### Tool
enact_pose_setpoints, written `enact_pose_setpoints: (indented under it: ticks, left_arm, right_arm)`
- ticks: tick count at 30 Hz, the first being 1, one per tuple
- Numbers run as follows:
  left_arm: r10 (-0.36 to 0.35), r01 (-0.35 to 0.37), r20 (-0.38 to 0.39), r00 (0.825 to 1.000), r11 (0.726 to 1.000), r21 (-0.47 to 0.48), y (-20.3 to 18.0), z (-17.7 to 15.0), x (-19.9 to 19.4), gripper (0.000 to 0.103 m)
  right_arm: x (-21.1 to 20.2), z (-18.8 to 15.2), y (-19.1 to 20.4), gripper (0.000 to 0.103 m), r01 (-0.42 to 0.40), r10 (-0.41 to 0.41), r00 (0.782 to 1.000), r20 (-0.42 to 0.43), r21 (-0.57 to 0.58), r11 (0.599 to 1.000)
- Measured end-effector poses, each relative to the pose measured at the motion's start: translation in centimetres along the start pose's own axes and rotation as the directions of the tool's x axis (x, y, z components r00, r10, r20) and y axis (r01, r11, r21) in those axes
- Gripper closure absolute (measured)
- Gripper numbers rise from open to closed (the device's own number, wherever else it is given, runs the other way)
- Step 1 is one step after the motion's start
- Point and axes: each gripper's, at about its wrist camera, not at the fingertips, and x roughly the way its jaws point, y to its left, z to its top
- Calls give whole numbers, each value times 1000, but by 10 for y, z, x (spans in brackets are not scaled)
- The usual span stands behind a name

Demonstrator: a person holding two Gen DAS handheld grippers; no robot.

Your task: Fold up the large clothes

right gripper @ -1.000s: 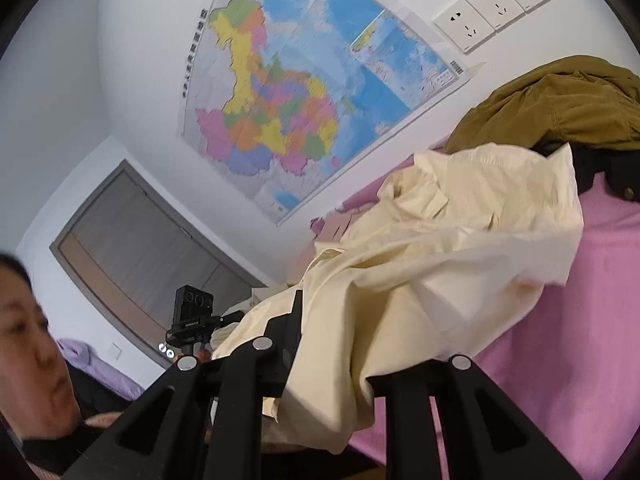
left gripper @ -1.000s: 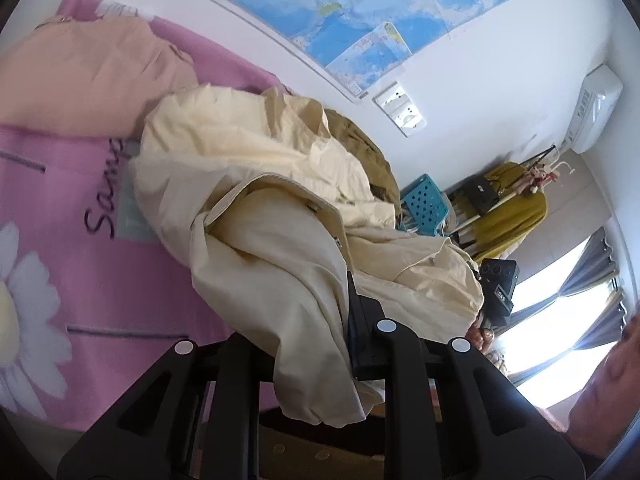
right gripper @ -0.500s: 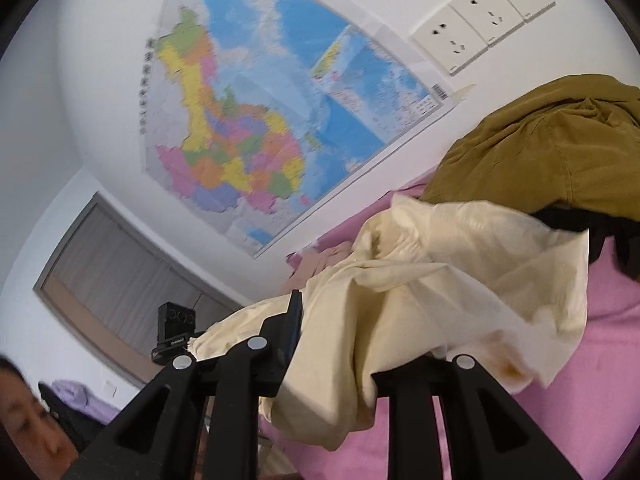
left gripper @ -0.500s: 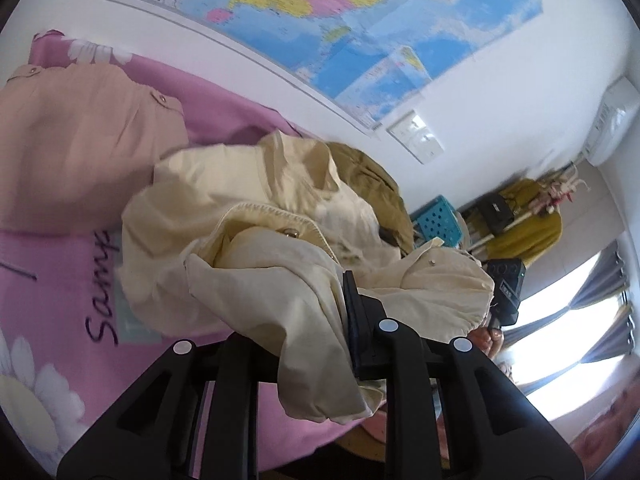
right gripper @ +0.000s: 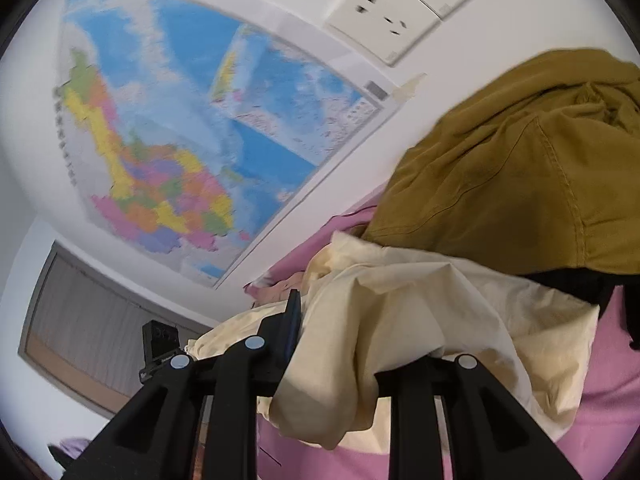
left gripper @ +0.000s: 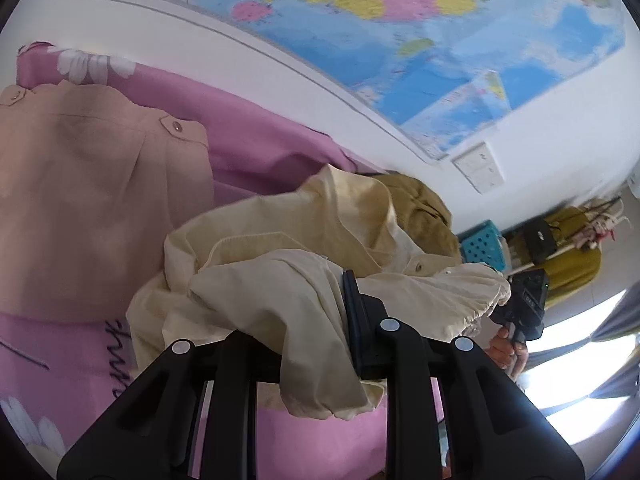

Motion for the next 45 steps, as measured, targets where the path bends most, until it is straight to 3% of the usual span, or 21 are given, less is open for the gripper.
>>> enact_pose_setpoints:
  ticks: [12, 16, 18, 19, 20, 23, 24, 26, 27, 28, 31, 34, 35, 36, 38, 42, 45]
  left_arm:
    - [105, -107, -48, 993, 994, -23, 18, 39, 51, 80]
    - [152, -155, -61, 986, 987, -51, 28, 46, 69, 80]
    - [160, -165, -74, 984, 984, -62, 33, 49, 77, 80]
    - [160, -166, -81, 984, 984, -70, 36, 51, 80, 80]
    - [162, -168, -85, 983, 983, -72, 37, 52, 83, 80]
    - [165, -171, -85, 983, 982, -81, 38, 54, 87, 80]
    - [166, -173, -89, 982, 981, -83, 39, 55, 88, 80]
    - [165, -172, -91, 982, 982, -77, 37, 56, 89, 80]
    - [163, -170, -90, 982, 983, -70, 35, 55, 88, 80]
    - [162, -168, -88, 983, 984, -64, 33, 55, 87, 80]
    - [149, -154, -84, 985, 986, -56, 28, 54, 84, 77]
    - [101, -107, -73, 992, 991, -85, 23, 54, 73, 72]
    - [88, -93, -67, 994, 992, -83, 21, 54, 69, 68]
    - [58, -62, -54, 997, 995, -77, 17, 53, 62, 63]
    - [-12, 10, -27, 1000, 998, -64, 8, 50, 49, 54]
    - [-114, 115, 52, 992, 993, -2, -13, 36, 20, 35]
    - [-87, 74, 121, 989, 991, 107, -32, 22, 6, 27]
  right_arm:
    - [52, 38, -37, 78, 85, -79, 995, -52, 119, 989]
    - [56, 39, -34, 60, 81, -75, 995, -58, 101, 992]
    - [48, 36, -21, 41, 63, -60, 997, -47, 48, 997]
    - [43, 33, -12, 22, 50, -49, 998, -38, 11, 999]
    - [38, 30, -2, 11, 49, -50, 999, -21, -32, 998]
    - [22, 12, 31, 10, 87, -85, 996, 18, -202, 976]
    - [22, 1, 45, 10, 88, -85, 996, 23, -291, 953]
    - [33, -18, 66, 15, 189, -189, 981, 46, -447, 874]
    - [48, -31, 76, 17, 261, -275, 960, 56, -540, 800]
    - [60, -40, 80, 22, 289, -323, 945, 52, -594, 751]
    - [109, -60, 78, 29, 354, -458, 888, 44, -702, 618]
    - [136, -64, 66, 48, 409, -533, 842, 78, -738, 537]
    - [141, -63, 63, 65, 415, -539, 838, 89, -744, 523]
    - [141, -61, 62, 71, 421, -537, 838, 96, -740, 524]
    - [135, -53, 62, 84, 411, -505, 859, 88, -705, 577]
    - [119, -41, 74, 87, 406, -461, 880, 116, -689, 601]
    - [113, -34, 79, 87, 394, -436, 892, 117, -673, 626]
